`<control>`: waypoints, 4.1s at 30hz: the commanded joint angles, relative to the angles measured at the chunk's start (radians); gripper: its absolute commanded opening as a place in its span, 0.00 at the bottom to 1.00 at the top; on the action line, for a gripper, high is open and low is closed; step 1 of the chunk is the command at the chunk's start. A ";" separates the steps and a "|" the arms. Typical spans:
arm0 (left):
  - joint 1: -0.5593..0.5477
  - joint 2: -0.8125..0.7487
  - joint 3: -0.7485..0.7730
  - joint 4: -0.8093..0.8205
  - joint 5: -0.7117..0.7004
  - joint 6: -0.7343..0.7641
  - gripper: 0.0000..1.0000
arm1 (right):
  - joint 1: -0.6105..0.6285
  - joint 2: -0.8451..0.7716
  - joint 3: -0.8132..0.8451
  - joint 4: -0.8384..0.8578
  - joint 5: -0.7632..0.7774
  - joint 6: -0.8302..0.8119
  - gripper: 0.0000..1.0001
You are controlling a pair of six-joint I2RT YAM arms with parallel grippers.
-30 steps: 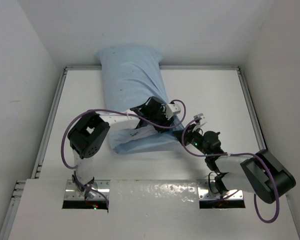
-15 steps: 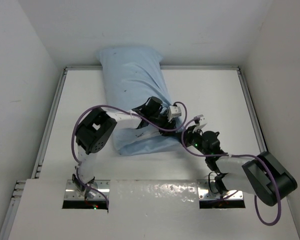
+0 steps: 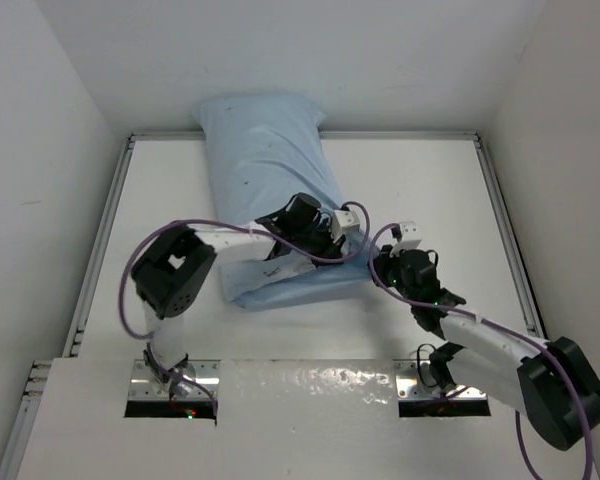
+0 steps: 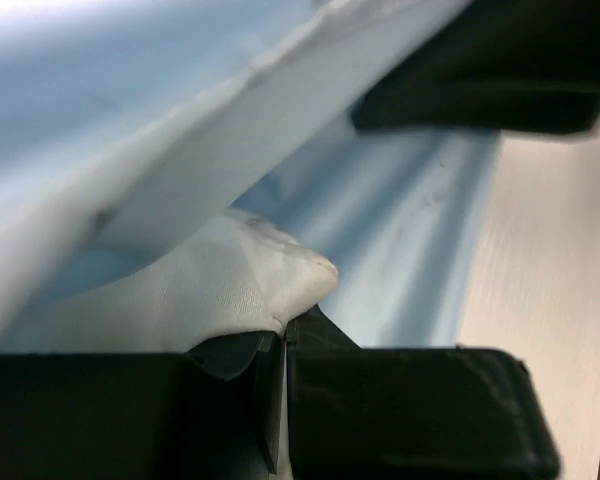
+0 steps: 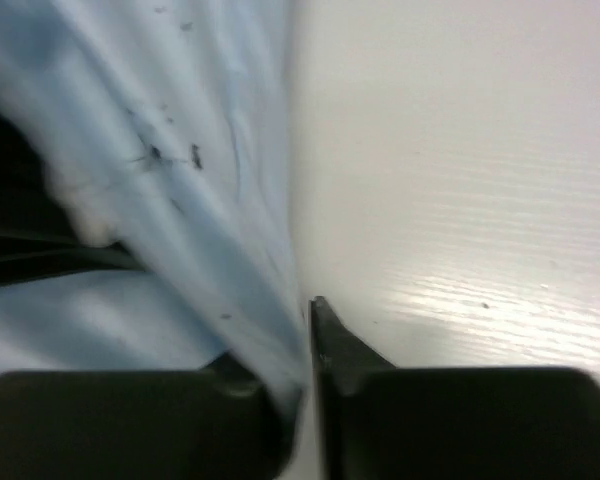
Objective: Put the pillow into the pillowcase
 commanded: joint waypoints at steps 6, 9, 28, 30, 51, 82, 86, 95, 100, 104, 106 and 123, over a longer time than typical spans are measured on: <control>-0.076 -0.271 -0.066 -0.333 -0.301 0.216 0.00 | -0.002 0.049 0.164 -0.211 -0.063 -0.128 0.43; -0.111 -0.273 -0.090 -0.351 -0.403 0.211 0.00 | 0.000 0.057 0.195 -0.220 -0.048 -0.136 0.41; -0.165 -0.228 0.055 -0.427 -0.657 0.214 0.41 | 0.006 0.422 0.266 0.277 -0.066 0.085 0.00; -0.176 -0.228 0.114 -0.606 -0.587 0.214 0.69 | 0.006 0.416 0.283 0.271 -0.051 0.098 0.00; -0.202 -0.501 0.273 -1.169 -0.287 0.571 0.98 | -0.013 0.362 0.344 0.211 -0.109 0.105 0.00; -0.118 -0.307 -0.288 0.071 -1.047 0.536 0.93 | -0.013 0.341 0.238 0.303 -0.169 0.160 0.00; 0.020 -0.326 -0.196 -0.017 -0.931 0.415 0.09 | -0.014 0.325 0.211 0.311 -0.174 0.164 0.00; 0.091 -0.409 -0.245 0.216 -1.046 0.421 0.00 | -0.017 0.269 0.122 0.315 -0.267 -0.005 0.00; 0.077 -0.412 -0.170 0.078 -0.901 0.316 0.00 | -0.017 0.201 0.146 0.119 -0.353 -0.191 0.37; 0.019 -0.401 -0.158 0.006 -0.855 0.318 0.00 | 0.010 0.021 0.163 0.027 -0.242 -0.217 0.54; 0.010 -0.397 -0.144 -0.015 -0.829 0.297 0.00 | 0.052 -0.043 0.164 0.022 -0.113 -0.215 0.55; 0.011 -0.294 0.014 -0.080 -0.740 0.147 0.00 | 0.380 0.581 0.167 0.753 0.508 0.274 0.24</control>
